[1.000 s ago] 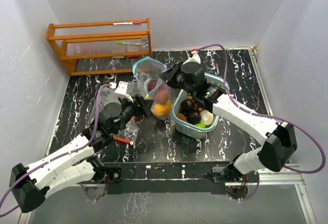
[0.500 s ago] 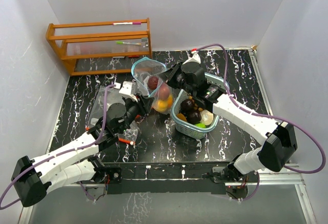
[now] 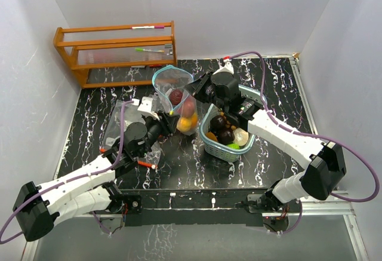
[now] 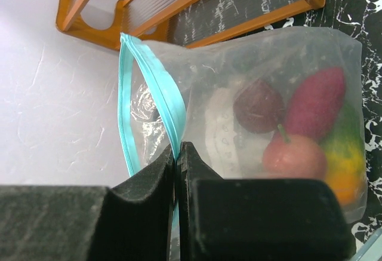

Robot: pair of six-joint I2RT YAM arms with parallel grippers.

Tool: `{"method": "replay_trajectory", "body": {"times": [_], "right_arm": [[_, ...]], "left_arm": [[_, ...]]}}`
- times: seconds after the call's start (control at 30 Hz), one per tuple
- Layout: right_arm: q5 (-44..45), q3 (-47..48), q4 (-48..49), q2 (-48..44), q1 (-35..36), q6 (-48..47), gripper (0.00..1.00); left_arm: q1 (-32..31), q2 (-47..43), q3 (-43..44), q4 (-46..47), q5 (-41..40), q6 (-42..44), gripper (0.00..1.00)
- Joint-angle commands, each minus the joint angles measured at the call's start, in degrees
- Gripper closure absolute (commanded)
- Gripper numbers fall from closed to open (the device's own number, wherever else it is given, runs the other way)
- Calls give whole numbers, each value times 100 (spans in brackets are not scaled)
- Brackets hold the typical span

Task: Place the food in the zip-top bag and seal the zipper
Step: Zip the zipper food storage bag.

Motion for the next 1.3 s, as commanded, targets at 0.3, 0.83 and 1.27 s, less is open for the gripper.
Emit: {"method": "replay_trajectory", "body": {"times": [0.3, 0.83, 1.27], "right_arm": [[308, 353, 128, -347, 10, -23, 92], [-1551, 731, -1519, -2170, 3, -4284, 26], [-3981, 1642, -2545, -1310, 4, -6557, 19]], "left_arm": [[-55, -553, 158, -174, -450, 350, 100], [-50, -925, 2046, -3377, 1359, 2182, 100], [-52, -390, 3650, -5574, 3171, 2633, 100]]}}
